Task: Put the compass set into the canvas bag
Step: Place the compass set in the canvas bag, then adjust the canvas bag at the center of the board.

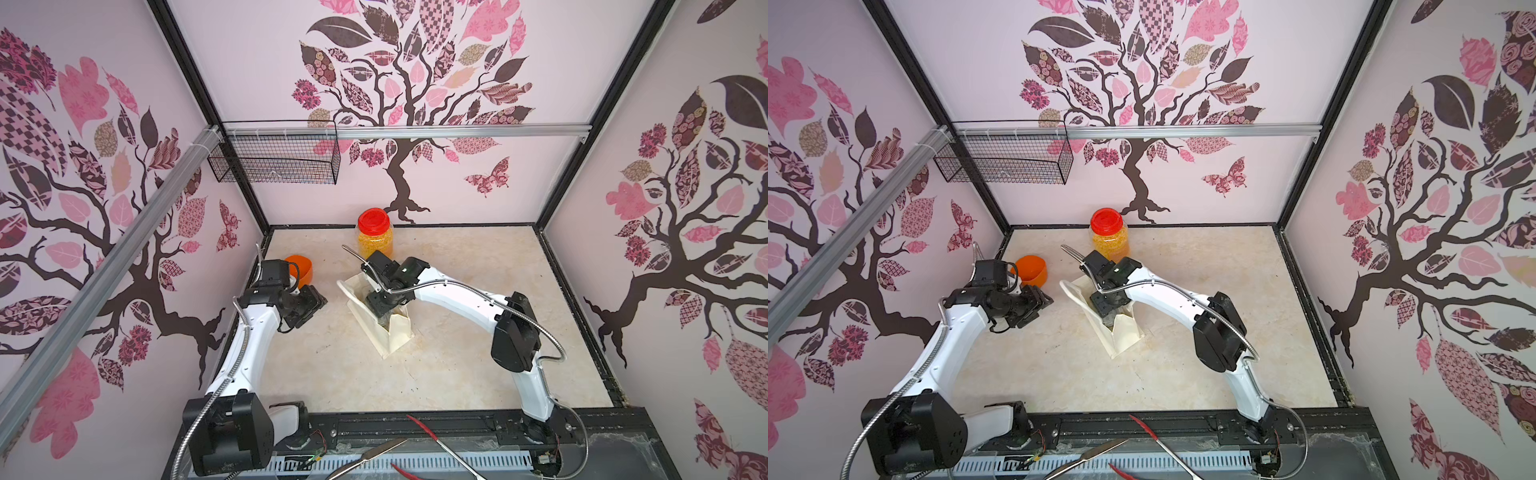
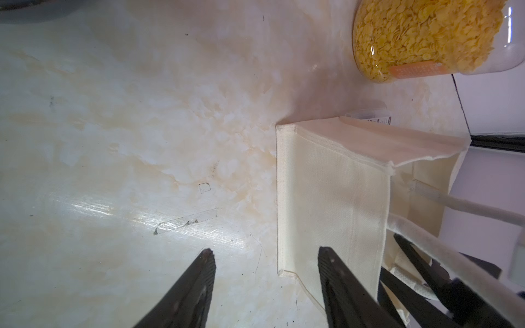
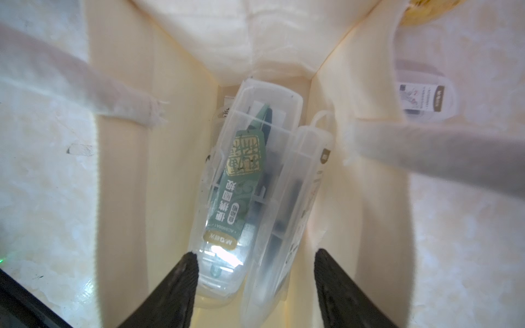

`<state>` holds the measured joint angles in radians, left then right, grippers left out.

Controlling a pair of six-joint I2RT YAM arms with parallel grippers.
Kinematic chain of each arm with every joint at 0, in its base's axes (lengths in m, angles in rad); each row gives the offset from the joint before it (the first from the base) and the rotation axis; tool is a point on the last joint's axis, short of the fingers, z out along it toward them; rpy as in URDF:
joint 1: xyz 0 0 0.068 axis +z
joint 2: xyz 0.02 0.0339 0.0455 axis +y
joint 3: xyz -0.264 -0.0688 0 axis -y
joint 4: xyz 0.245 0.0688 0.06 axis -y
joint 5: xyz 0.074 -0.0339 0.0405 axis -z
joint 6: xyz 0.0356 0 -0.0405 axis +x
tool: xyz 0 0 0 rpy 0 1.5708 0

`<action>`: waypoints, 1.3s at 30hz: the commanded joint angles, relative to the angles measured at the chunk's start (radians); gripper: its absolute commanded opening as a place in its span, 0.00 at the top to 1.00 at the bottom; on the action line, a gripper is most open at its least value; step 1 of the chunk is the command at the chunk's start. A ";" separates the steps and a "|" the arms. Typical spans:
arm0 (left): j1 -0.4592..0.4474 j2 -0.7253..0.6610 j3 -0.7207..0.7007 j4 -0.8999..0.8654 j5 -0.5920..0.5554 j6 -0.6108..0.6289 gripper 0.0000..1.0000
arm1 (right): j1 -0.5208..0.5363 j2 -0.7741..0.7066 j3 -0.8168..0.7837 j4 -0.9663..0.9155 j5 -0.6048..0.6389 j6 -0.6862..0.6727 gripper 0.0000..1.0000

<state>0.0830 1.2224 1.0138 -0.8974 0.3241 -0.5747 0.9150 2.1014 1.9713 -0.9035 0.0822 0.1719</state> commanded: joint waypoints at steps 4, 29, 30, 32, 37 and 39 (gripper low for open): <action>-0.044 -0.084 0.151 -0.057 -0.189 -0.010 0.38 | -0.002 -0.120 0.085 -0.004 0.013 -0.074 0.27; -0.296 -0.042 0.362 -0.128 -0.148 -0.133 0.40 | -0.420 -0.360 -0.124 0.160 -0.078 -0.041 0.15; -0.322 -0.032 0.363 -0.120 -0.148 -0.133 0.42 | -0.430 -0.365 -0.151 0.165 -0.084 -0.033 0.15; -0.355 -0.005 0.365 -0.115 -0.147 -0.131 0.44 | -0.435 -0.374 -0.186 0.169 -0.093 -0.032 0.14; -0.379 0.053 0.341 -0.107 -0.114 -0.123 0.51 | -0.440 -0.384 -0.265 0.210 -0.092 -0.021 0.14; -0.379 0.061 0.330 -0.102 -0.118 -0.122 0.59 | -0.445 -0.374 -0.280 0.223 -0.099 -0.011 0.14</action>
<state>-0.2947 1.2846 1.3399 -1.0225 0.1974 -0.6991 0.4690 1.7866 1.6913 -0.7242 0.0013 0.1410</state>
